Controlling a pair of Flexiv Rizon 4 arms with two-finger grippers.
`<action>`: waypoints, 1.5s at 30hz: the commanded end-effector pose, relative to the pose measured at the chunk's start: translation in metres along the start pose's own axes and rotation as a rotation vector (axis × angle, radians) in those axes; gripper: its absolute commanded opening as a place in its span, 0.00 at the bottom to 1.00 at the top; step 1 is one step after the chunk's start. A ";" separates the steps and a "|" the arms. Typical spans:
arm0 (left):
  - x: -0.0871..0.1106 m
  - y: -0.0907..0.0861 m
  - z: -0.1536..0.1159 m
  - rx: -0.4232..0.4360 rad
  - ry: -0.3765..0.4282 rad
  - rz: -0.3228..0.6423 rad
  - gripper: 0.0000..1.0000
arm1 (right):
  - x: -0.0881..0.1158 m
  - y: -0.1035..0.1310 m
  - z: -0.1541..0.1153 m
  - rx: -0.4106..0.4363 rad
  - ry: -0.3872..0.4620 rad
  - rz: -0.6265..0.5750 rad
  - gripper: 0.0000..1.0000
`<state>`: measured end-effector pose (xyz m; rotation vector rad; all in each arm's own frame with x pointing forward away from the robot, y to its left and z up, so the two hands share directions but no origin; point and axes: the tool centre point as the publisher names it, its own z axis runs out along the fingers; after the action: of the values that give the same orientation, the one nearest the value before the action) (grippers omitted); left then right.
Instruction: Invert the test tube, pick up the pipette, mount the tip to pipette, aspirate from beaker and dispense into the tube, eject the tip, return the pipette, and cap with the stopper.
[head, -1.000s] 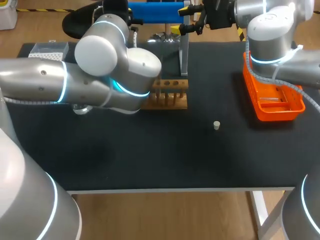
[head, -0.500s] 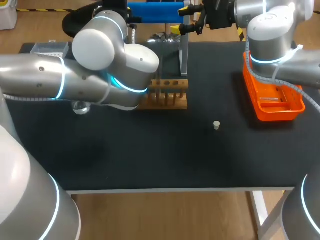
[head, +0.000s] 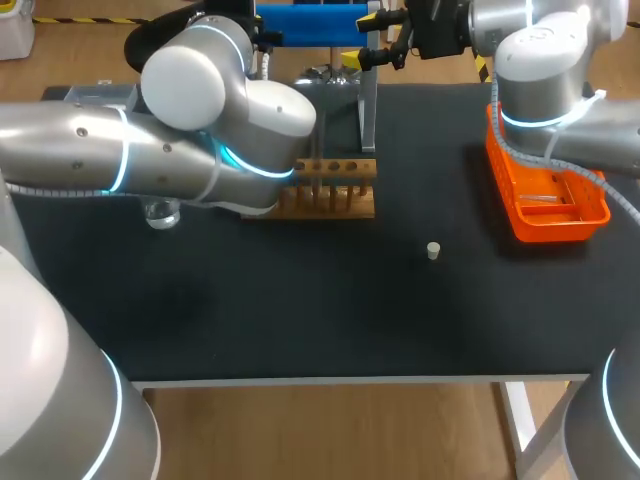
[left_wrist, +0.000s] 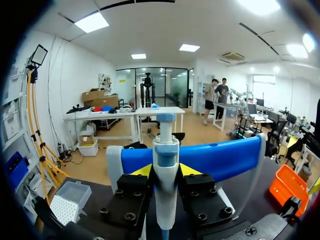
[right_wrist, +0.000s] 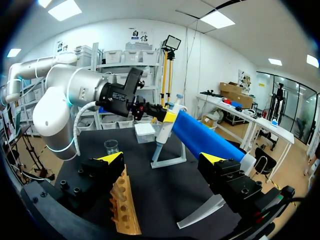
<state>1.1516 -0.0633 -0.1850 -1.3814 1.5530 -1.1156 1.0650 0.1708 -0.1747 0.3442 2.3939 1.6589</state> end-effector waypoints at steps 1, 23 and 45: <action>0.000 -0.004 0.003 -0.014 0.003 0.002 0.00 | -0.001 0.000 -0.001 0.003 0.004 0.001 1.00; -0.001 0.001 0.010 -0.059 0.011 -0.003 0.00 | -0.001 0.000 -0.001 0.003 0.004 0.001 1.00; -0.001 0.015 0.014 -0.099 0.012 -0.019 0.00 | -0.001 0.000 -0.001 0.003 0.004 0.001 1.00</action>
<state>1.1583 -0.0631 -0.2029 -1.4574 1.6186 -1.0765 1.0650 0.1708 -0.1747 0.3442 2.3938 1.6590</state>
